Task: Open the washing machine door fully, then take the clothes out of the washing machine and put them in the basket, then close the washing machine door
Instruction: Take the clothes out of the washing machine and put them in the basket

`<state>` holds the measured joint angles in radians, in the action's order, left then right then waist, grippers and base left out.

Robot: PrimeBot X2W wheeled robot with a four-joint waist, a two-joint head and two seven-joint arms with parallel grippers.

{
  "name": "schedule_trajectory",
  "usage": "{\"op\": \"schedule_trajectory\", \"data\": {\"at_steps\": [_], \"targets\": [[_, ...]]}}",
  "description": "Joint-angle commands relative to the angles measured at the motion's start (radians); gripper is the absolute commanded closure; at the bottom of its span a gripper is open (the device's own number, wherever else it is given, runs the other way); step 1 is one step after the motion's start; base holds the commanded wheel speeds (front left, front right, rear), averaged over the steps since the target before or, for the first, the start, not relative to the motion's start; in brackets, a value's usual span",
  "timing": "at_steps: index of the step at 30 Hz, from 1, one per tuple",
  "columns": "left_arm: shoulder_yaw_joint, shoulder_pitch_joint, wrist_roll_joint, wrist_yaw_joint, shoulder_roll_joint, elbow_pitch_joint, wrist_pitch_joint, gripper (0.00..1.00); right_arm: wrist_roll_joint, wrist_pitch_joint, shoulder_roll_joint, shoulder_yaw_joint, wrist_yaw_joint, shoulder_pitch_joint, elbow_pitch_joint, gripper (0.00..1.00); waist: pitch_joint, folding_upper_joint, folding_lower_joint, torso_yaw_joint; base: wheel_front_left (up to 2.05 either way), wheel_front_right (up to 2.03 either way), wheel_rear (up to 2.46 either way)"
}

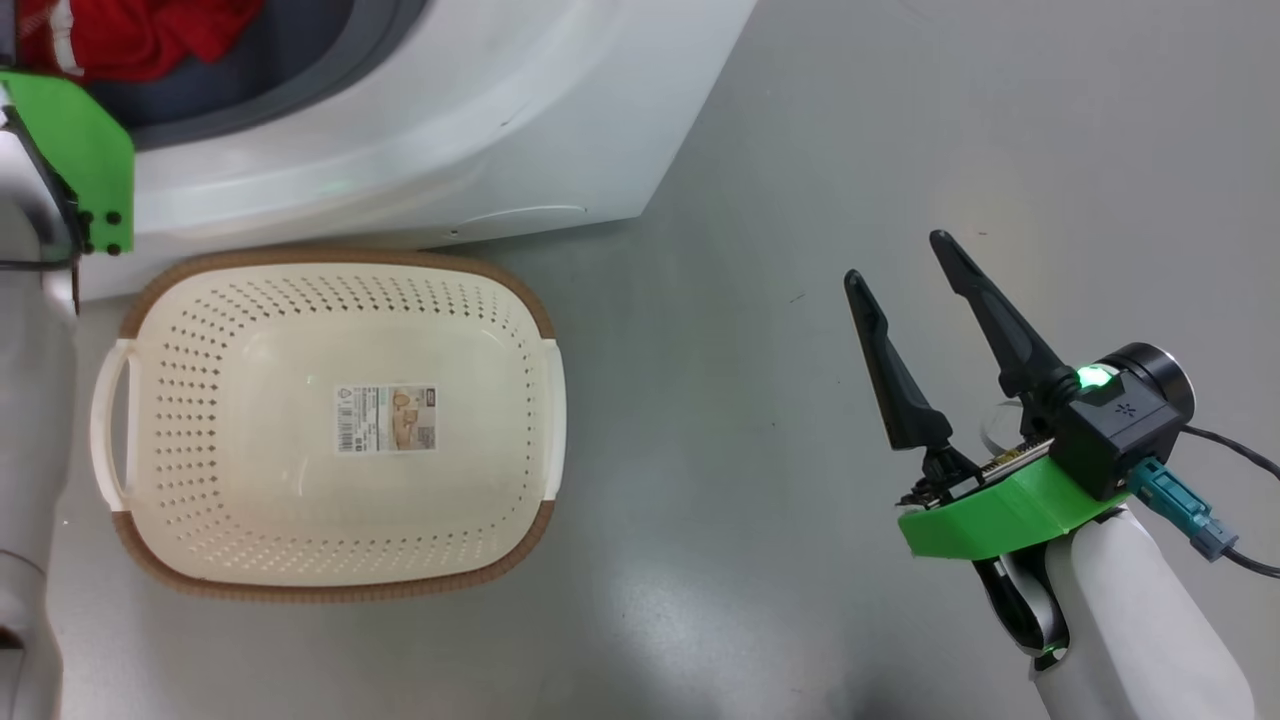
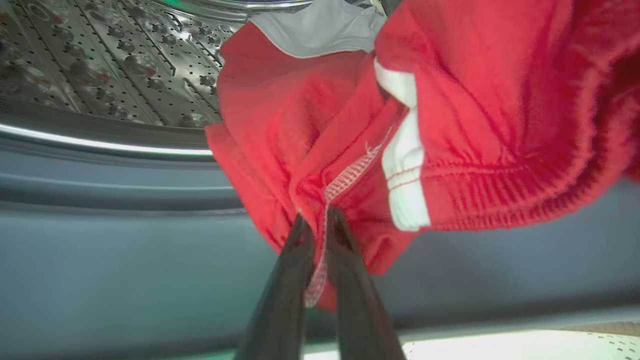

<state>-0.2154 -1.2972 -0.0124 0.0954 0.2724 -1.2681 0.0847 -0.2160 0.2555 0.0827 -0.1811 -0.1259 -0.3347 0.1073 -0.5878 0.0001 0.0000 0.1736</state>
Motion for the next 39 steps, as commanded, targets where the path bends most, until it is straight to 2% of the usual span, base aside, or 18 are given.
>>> {"op": "schedule_trajectory", "data": {"at_steps": [1,6,13,18,21,27,39], "targets": [[0.006,-0.016,-0.006,-0.009,0.049,0.014,-0.011,1.0,-0.007,0.006,-0.003,-0.022,-0.005,-0.002,-0.02,0.0,-0.001,-0.0001,0.0,-0.002,0.0,0.0,0.0],[0.003,-0.009,0.009,-0.022,0.039,0.035,-0.086,1.0,-0.005,0.006,-0.002,-0.015,-0.005,-0.004,-0.022,0.0,0.001,-0.0001,0.0,-0.006,0.0,0.0,0.0],[0.039,0.013,0.069,-0.029,0.021,0.078,-0.266,1.0,-0.009,0.006,0.002,-0.006,-0.005,0.0,-0.021,0.0,0.01,-0.0001,0.0,-0.02,0.0,0.0,0.0],[0.049,0.042,0.097,-0.028,0.0,0.127,-0.334,1.0,0.001,0.006,0.009,0.007,-0.005,0.002,-0.025,0.0,0.014,-0.0001,0.0,-0.041,0.0,0.0,0.0],[0.06,0.067,0.115,-0.029,-0.01,0.181,-0.344,1.0,0.003,0.006,0.015,0.012,-0.005,0.001,-0.026,0.0,0.019,-0.0001,0.0,-0.052,0.0,0.0,0.0],[0.09,0.153,0.146,-0.029,-0.023,0.374,-0.346,1.0,0.005,0.006,0.022,0.016,-0.005,0.006,-0.028,0.0,0.032,-0.0001,0.0,-0.078,0.0,0.0,0.0],[0.116,0.309,0.165,-0.033,-0.053,0.58,-0.346,1.0,0.015,0.006,0.042,0.032,-0.005,0.031,-0.031,0.0,0.102,-0.0001,0.0,-0.121,0.0,0.0,0.0]]}}
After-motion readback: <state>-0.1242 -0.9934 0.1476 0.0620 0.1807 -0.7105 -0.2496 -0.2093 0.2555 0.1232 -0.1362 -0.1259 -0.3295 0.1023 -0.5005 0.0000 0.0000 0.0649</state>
